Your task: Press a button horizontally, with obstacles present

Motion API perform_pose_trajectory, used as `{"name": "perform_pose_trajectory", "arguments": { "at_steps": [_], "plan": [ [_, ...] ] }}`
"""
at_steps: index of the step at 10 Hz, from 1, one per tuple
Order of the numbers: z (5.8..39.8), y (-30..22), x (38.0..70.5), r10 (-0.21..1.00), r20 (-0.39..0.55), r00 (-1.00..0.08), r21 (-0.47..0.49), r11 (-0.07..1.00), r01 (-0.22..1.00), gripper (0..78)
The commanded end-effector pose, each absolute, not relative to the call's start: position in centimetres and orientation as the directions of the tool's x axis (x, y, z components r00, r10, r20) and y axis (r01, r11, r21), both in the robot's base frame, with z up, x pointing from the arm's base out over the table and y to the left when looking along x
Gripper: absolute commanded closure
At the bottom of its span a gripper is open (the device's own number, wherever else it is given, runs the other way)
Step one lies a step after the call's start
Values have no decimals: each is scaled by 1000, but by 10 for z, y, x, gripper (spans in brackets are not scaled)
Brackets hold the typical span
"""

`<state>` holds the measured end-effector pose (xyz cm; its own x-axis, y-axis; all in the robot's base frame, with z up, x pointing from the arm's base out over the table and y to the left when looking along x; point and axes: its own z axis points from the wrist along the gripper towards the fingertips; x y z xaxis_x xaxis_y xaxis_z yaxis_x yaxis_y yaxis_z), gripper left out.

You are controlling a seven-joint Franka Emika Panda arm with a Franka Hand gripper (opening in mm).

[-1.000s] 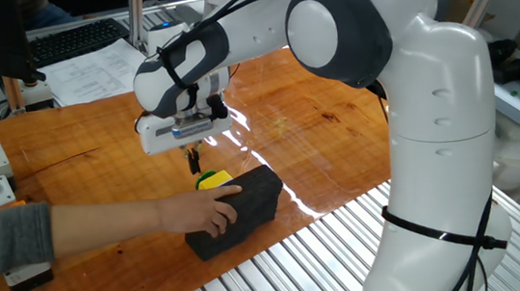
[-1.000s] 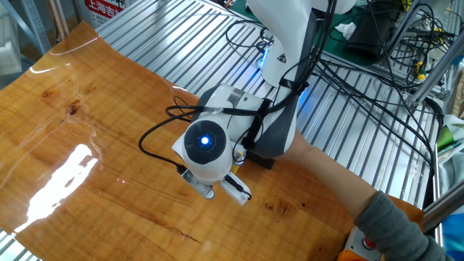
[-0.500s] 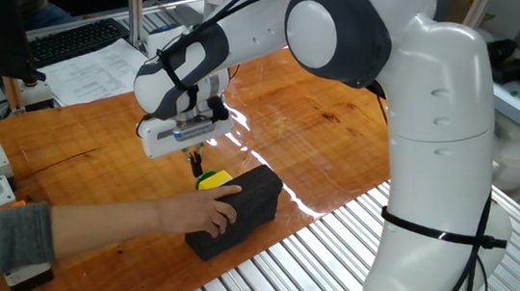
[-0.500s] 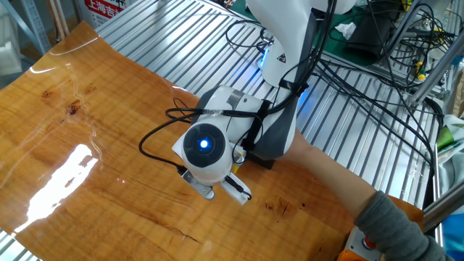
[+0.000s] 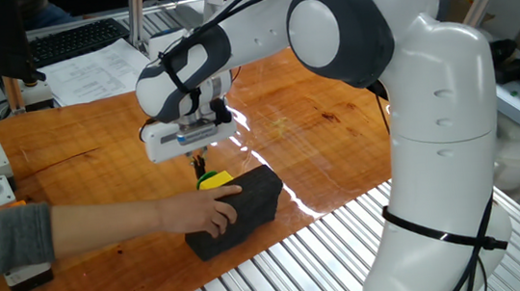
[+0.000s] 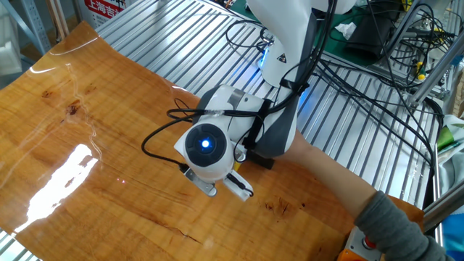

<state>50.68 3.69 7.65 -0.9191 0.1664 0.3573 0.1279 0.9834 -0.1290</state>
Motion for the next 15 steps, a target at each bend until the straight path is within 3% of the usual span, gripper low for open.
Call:
{"name": "perform_pose_trajectory", "arguments": {
  "at_steps": [1,10,13,15],
  "plan": [
    [74,35,498,172,359,-918,-139,982,130,776],
    [77,31,483,189,353,-916,-160,977,140,776],
    [98,35,511,170,292,-941,-141,981,134,776],
    [113,35,524,169,196,-966,-128,981,146,776]
  ]
}}
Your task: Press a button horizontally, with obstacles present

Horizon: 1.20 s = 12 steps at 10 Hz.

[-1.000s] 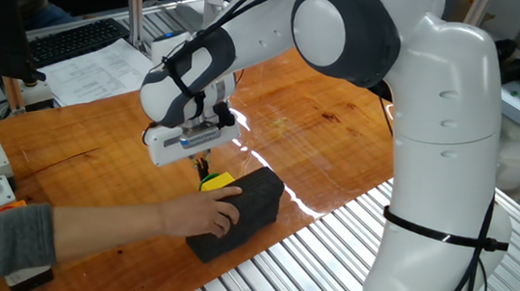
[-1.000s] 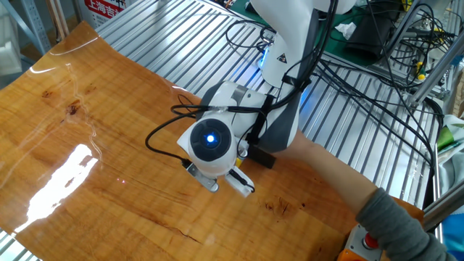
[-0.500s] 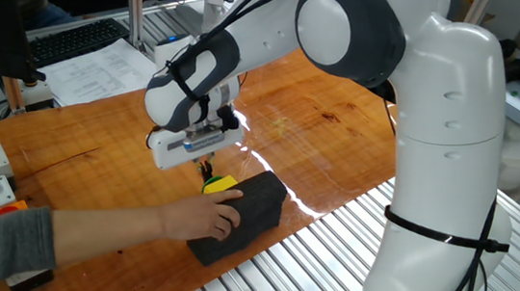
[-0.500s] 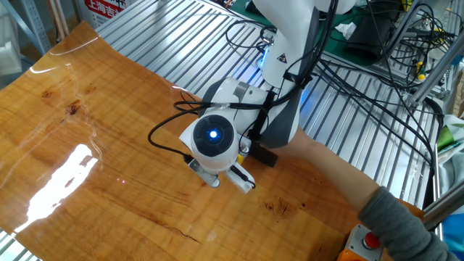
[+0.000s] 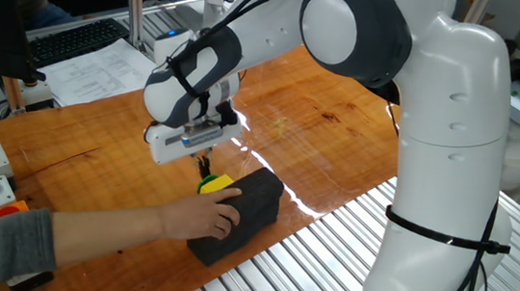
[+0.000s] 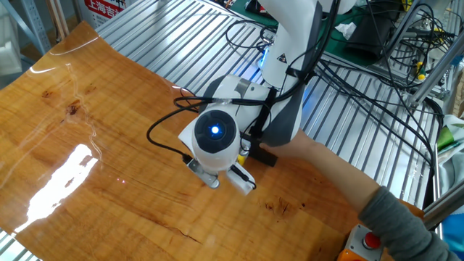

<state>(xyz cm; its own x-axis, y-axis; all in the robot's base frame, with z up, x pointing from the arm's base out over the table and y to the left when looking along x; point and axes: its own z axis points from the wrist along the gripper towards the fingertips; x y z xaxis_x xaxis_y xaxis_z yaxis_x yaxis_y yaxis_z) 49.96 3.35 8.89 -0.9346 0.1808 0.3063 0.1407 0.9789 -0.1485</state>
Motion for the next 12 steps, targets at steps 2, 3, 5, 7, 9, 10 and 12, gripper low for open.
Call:
{"name": "perform_pose_trajectory", "arguments": {
  "at_steps": [2,3,5,7,9,10,12],
  "plan": [
    [129,32,531,160,107,-981,-114,982,148,776],
    [138,29,531,153,61,-986,-103,984,146,776],
    [153,25,532,151,-4,-989,-67,986,151,776],
    [178,14,537,137,-43,-990,-25,990,139,776],
    [196,4,535,105,-81,-991,-11,994,106,776],
    [199,2,533,101,-96,-990,-9,995,102,776],
    [206,-1,528,92,-117,-989,-2,996,93,776]
  ]
}}
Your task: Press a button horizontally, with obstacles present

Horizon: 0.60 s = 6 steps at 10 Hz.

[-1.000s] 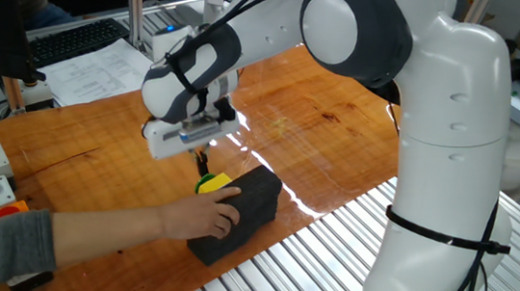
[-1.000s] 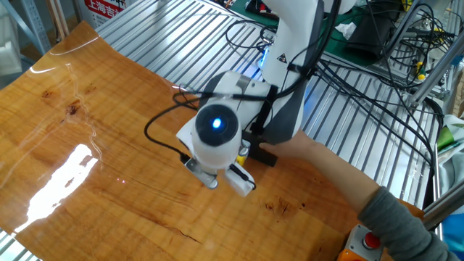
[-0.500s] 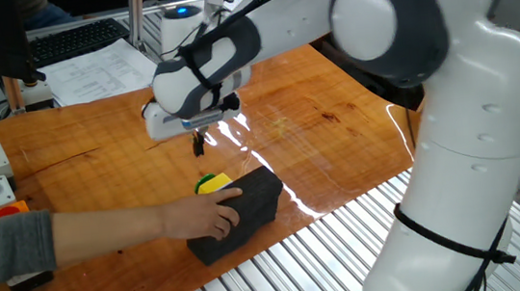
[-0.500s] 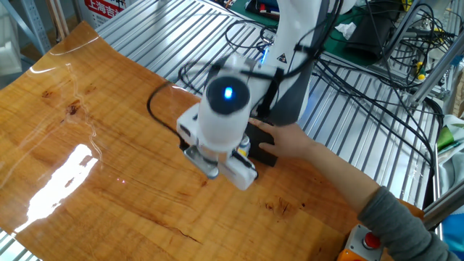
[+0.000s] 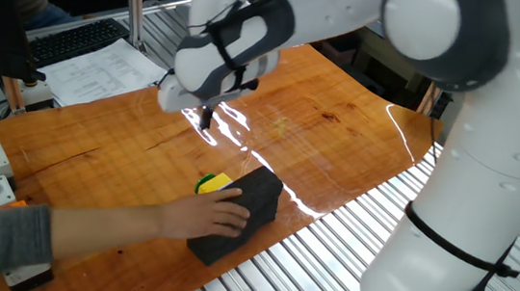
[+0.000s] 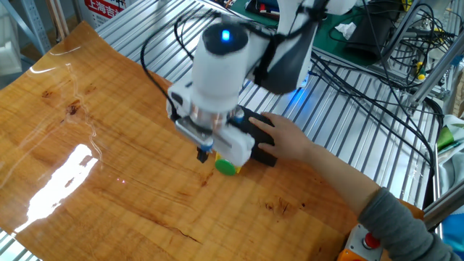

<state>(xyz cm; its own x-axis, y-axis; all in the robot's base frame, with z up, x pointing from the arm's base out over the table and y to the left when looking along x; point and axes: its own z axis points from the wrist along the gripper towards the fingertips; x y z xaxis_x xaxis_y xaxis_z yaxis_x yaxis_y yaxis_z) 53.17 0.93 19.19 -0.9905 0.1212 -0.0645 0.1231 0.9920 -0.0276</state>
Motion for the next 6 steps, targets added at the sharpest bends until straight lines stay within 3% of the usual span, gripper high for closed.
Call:
{"name": "perform_pose_trajectory", "arguments": {
  "at_steps": [1,6],
  "plan": [
    [207,-1,527,83,-120,-989,0,997,83,776],
    [216,0,523,28,-131,-991,-5,1000,28,776]
  ]
}}
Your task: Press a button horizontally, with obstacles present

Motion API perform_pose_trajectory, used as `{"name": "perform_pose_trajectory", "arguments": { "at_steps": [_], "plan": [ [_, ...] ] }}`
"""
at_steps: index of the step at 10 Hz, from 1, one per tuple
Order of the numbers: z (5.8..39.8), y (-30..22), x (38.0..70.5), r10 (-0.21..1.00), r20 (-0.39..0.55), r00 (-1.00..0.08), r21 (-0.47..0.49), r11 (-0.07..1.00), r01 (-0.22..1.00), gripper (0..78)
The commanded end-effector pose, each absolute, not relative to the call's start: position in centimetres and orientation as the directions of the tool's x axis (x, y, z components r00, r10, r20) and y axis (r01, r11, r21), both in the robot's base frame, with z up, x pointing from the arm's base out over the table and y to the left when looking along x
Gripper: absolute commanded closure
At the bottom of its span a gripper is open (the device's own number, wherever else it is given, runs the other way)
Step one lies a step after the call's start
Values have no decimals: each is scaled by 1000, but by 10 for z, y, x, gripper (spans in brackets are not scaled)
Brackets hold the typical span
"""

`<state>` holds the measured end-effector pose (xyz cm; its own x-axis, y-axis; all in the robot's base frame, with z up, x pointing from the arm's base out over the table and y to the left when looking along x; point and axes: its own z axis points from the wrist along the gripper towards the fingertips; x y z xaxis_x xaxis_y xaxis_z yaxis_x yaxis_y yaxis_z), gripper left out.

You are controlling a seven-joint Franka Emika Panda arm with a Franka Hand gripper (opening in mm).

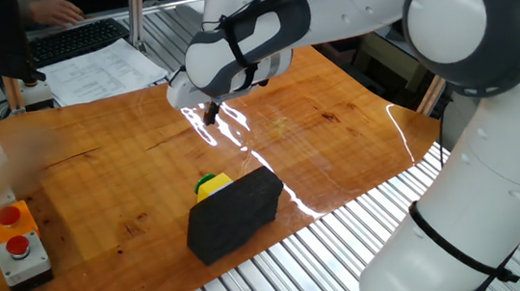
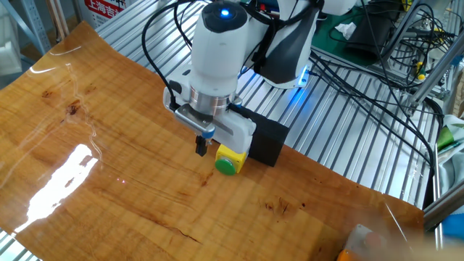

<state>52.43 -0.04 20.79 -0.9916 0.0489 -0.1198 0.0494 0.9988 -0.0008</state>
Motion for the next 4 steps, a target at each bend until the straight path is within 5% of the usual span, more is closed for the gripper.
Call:
{"name": "perform_pose_trajectory", "arguments": {
  "at_steps": [1,4],
  "plan": [
    [216,-1,523,27,-131,-991,-9,1000,29,776],
    [218,-2,526,26,-127,-992,-6,1000,27,776]
  ]
}}
